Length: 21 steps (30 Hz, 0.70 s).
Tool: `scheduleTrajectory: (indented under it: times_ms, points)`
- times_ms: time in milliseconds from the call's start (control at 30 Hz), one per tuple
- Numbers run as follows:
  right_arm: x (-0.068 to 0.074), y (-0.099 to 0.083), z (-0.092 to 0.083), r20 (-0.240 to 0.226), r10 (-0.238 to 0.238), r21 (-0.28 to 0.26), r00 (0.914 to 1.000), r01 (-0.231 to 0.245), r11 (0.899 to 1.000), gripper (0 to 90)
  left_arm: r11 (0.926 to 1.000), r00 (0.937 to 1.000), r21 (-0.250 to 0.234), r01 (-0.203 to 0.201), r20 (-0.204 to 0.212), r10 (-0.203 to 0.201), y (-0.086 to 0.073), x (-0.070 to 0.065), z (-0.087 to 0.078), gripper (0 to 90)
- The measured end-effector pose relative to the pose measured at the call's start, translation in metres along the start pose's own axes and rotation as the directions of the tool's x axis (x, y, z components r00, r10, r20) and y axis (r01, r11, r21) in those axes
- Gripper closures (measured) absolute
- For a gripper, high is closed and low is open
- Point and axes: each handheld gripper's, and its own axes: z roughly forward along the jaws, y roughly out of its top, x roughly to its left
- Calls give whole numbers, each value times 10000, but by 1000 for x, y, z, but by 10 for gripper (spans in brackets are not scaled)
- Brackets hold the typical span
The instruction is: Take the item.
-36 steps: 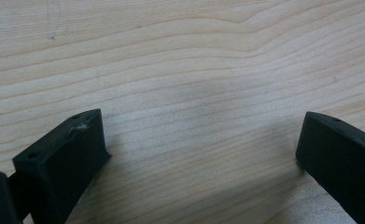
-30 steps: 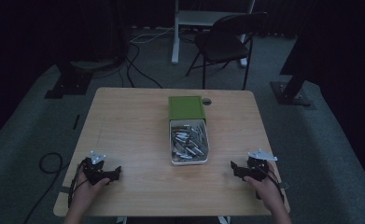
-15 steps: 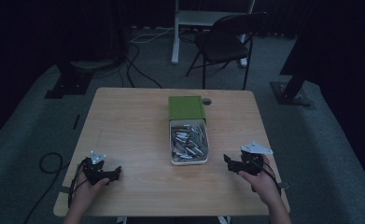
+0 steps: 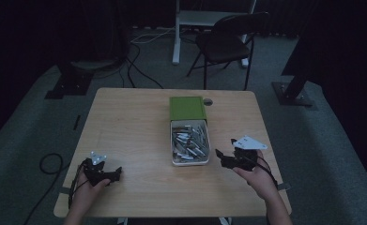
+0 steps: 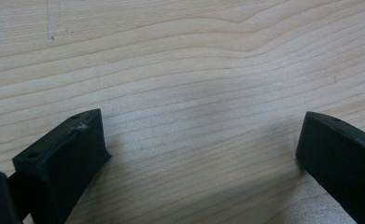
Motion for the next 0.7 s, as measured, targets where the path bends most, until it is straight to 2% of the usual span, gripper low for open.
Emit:
scheduleTrajectory:
  times_ms: [333, 433, 567, 633, 667, 700]
  points:
    - [18, 14, 5, -505, -845, -427, 9951, 823, 9957, 326, 10000, 10000, 12, -12, -1, 12, 0, 0, 0, 22]
    - [23, 17, 8, -620, -959, -406, 9935, 935, 9948, 344, 10000, 10000, 12, -11, -1, 11, 0, 0, 0, 22]
    - [31, 20, 13, -850, -1254, -294, 9885, 1233, 9919, 411, 10000, 10000, 12, -10, 0, 10, 0, 0, 0, 22]
    - [34, 20, 16, -1056, -1216, -258, 9869, 1195, 9925, 456, 10000, 10000, 13, -16, 3, 16, 0, 0, 0, 22]
    - [37, 20, 19, -975, -1420, -112, 9851, 1415, 9899, 474, 10000, 10000, 14, -11, 0, 11, 0, 0, 0, 22]
    - [38, 20, 21, -900, -1428, -76, 9856, 1427, 9897, 483, 10000, 10000, 12, -12, 0, 12, 0, 0, 0, 22]
